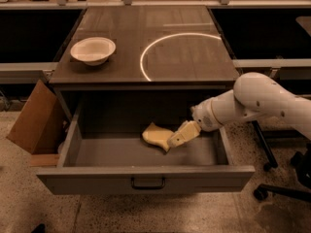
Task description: Place sponge into top drawer
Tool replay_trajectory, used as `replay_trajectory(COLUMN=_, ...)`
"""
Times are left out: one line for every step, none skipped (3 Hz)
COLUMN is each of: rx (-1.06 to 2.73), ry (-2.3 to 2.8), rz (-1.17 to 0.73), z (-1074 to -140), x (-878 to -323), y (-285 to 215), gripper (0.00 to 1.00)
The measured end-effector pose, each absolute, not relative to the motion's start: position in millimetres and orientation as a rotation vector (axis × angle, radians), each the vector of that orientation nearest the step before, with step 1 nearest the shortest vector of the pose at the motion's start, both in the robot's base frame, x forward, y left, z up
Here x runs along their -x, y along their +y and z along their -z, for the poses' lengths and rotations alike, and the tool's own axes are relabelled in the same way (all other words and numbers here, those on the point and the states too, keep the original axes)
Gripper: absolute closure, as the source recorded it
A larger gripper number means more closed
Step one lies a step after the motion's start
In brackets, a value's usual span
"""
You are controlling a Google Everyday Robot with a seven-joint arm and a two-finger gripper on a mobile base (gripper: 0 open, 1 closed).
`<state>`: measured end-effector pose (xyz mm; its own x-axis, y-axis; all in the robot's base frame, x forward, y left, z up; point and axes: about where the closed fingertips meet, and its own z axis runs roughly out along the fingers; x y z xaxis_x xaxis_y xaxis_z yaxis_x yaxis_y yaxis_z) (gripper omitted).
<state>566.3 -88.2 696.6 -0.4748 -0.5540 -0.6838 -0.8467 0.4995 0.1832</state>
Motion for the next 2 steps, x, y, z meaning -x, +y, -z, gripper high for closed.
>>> replay_trajectory(rx=1.107, ry=2.204, rz=-0.673, z=-720, x=-539, y=-117, gripper=0.0)
replay_trajectory(rx=1.074, ry=2.196, rz=-0.641, z=-746, x=-518, y=-139, gripper=0.0)
